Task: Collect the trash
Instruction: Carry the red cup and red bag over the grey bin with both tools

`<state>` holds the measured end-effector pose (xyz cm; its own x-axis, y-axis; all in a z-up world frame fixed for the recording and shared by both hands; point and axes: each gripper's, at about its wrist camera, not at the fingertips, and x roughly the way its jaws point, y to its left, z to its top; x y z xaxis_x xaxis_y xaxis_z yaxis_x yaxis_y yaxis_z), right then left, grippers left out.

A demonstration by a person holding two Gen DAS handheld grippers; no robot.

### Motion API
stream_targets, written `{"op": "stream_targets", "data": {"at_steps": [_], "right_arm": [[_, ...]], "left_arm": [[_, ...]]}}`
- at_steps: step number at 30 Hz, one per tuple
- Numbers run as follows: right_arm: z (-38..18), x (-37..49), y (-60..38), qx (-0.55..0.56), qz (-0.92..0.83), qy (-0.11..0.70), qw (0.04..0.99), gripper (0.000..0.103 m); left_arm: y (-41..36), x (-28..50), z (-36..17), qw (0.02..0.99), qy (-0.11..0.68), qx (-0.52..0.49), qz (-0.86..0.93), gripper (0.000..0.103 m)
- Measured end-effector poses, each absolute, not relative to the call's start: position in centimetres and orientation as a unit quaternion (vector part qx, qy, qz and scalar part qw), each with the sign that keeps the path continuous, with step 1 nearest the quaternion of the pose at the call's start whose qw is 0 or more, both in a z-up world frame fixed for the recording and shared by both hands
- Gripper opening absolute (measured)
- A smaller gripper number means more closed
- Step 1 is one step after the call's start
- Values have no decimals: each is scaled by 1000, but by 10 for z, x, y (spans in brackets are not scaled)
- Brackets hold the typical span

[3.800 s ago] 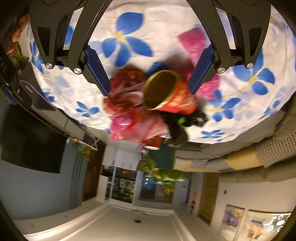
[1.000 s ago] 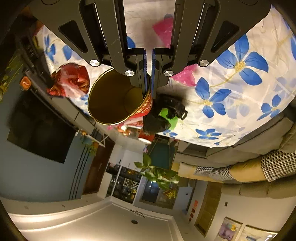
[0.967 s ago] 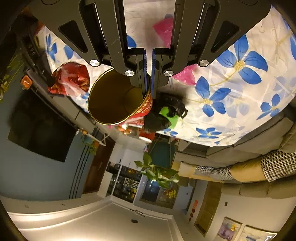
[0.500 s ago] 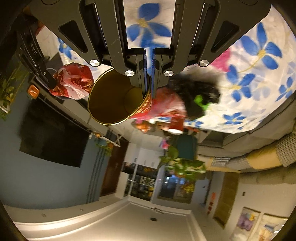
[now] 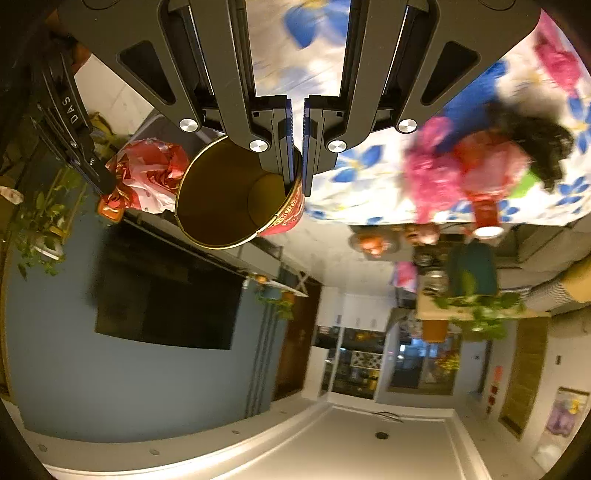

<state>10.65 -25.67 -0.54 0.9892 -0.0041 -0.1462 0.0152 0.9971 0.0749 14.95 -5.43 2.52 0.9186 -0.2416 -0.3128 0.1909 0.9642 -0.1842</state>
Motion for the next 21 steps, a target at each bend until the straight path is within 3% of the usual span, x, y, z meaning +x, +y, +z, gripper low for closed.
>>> {"op": "stream_targets", "data": {"at_steps": [21], "right_arm": [[-37,164,-316,45,-78,103,991,3]], "left_arm": [[-156,235,-10,962,192,-54,-185,3]]}}
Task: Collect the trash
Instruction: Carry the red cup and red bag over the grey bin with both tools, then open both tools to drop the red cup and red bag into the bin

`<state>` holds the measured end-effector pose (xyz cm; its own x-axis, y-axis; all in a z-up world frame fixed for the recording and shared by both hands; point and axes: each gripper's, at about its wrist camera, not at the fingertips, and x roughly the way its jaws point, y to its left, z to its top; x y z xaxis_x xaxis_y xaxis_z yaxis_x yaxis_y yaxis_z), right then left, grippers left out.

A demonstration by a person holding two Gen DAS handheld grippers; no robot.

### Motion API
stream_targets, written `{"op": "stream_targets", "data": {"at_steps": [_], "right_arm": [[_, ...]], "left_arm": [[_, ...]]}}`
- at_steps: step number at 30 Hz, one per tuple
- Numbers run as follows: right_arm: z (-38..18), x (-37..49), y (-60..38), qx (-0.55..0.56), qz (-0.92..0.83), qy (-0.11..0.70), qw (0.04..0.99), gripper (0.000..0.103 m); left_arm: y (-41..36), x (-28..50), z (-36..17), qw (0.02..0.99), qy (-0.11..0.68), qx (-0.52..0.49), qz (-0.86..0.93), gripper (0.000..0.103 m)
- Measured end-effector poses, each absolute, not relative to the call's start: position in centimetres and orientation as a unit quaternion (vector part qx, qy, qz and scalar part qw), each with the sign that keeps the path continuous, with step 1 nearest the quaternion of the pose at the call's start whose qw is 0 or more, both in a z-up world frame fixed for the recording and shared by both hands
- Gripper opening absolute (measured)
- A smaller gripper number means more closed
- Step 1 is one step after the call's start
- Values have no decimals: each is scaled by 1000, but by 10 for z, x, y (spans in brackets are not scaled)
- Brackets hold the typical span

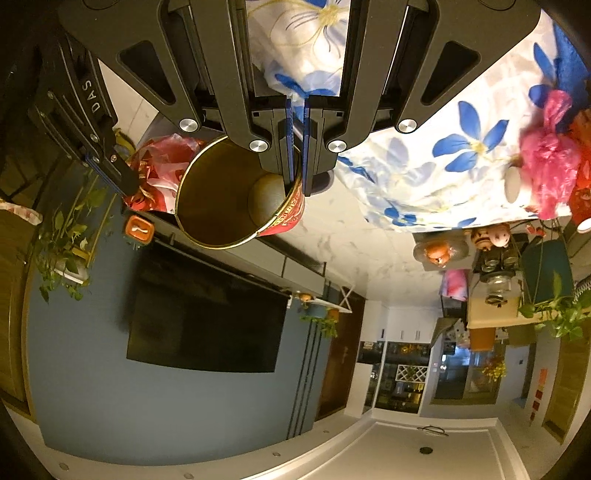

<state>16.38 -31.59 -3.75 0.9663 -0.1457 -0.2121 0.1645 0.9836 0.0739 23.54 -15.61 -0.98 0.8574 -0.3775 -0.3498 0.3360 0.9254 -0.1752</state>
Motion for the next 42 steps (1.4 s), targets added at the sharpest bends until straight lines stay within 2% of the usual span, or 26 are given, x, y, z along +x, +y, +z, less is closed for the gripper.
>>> {"op": "stream_targets", "data": {"at_steps": [28,29,31,32,41,42], "right_arm": [[-50,189,-328,51,-89,127,987,3],[-50,189,-328,52,-87,128,987,5],[-52,190,-332,54,-83,128,987,31],[-52,189,-333,54,-85,125,987,36],[-52,175,-344,79,-106,115,985,46],[-52,173,-345,80,-108,115,984,47]], "left_arm": [[-188,279,-31,957,206,-50,-199,3],[-189,279,-31,957,206,-48,-199,3],[-193,279,-32,956,208,-45,-200,3],[-194,279,-32,956,208,-44,-201,3],[-208,281,-40,947,227,-24,-227,3],[-210,281,-41,946,230,-21,-229,6]]}}
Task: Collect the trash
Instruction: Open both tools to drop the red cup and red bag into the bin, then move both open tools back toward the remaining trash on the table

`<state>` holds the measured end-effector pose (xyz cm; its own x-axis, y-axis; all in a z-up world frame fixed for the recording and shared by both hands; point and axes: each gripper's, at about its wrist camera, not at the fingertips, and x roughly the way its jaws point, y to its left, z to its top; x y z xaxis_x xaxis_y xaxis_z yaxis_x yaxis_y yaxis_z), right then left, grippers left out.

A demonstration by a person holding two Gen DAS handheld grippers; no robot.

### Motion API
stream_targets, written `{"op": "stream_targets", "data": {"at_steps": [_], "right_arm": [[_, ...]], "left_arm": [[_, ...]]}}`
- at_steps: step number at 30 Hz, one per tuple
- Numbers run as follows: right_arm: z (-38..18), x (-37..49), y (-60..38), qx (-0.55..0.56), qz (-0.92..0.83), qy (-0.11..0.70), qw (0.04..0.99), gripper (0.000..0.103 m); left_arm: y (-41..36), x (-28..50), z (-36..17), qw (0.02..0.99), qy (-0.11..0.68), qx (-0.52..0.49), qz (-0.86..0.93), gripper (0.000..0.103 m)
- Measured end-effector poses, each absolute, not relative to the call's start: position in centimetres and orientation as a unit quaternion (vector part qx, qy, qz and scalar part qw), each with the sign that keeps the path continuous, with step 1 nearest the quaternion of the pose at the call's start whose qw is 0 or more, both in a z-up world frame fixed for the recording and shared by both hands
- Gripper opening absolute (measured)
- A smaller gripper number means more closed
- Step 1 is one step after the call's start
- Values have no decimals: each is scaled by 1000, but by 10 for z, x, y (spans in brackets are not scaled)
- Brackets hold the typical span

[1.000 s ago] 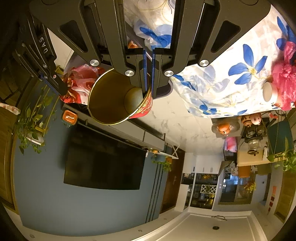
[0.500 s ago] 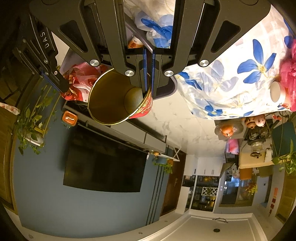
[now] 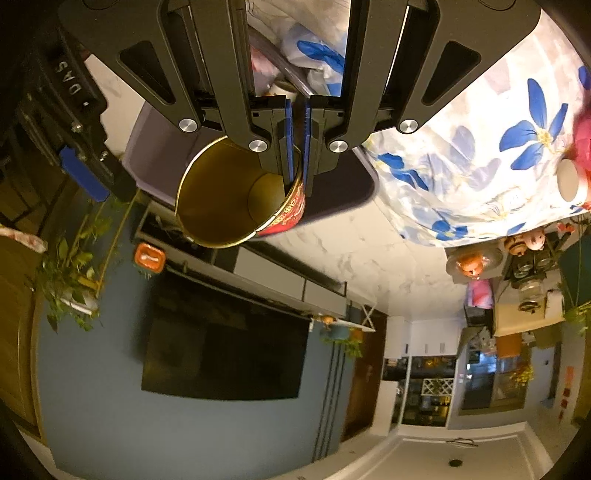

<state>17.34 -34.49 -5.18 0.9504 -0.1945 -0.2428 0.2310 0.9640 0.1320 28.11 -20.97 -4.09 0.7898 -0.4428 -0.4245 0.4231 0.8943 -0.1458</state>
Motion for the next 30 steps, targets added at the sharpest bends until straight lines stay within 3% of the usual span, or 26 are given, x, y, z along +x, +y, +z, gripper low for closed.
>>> {"op": "stream_targets", "data": {"at_steps": [6,9,13,19,26,30], "right_arm": [[-51,161,-344,78,-115,114,984,48],[-50,156,-339,69,-116,110,985,49],[-47,147,-329,63,-110,108,986,57],[-42,129,-312,49,-102,99,989,71],[-35,107,-291,47,-89,91,991,85],[-33,95,-276,48,-73,89,992,86]], "left_arm": [[-199,275,-40,949,225,-34,-218,47],[-187,265,-36,954,216,-44,-202,61],[-164,245,-28,962,204,-58,-170,77],[-124,207,-22,973,187,-67,-115,89],[-78,161,-21,981,180,-55,-40,90],[-37,134,-25,982,177,-66,8,90]]}}
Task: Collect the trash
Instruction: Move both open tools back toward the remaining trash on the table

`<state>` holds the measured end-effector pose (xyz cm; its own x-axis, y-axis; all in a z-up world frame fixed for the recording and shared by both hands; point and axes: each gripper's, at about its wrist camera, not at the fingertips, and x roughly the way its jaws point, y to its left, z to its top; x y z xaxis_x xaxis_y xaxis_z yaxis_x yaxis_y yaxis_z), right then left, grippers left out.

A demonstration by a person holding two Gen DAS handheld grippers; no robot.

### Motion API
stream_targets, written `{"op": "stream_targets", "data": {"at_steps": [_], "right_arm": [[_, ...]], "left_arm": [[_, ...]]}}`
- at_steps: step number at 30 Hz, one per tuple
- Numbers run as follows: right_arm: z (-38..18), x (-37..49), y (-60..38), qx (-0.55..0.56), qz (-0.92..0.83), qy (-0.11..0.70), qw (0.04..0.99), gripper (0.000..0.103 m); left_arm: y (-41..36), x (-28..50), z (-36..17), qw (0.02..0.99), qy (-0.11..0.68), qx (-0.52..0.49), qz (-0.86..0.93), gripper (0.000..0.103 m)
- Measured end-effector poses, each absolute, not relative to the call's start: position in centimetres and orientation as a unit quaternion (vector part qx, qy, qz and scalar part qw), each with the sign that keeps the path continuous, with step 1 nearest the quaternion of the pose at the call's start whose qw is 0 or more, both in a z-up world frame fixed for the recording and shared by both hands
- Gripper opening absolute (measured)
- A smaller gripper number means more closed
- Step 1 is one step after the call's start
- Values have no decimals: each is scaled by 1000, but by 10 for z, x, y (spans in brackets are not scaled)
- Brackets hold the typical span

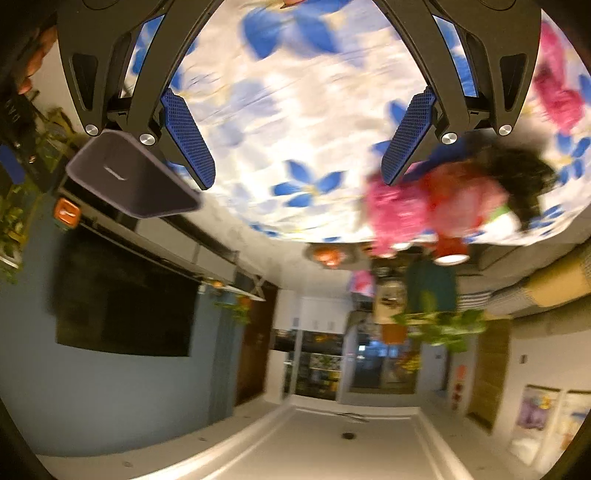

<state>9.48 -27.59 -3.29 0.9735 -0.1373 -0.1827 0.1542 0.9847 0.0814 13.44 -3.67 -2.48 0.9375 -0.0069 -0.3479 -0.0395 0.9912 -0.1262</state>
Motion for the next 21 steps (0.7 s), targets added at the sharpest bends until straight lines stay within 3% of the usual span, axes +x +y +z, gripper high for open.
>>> {"op": "stream_targets", "data": {"at_steps": [21], "right_arm": [[-43,86,-157,45,62,110,991,87]], "left_arm": [[134,42,-49,956,174,-73,224,90]]}}
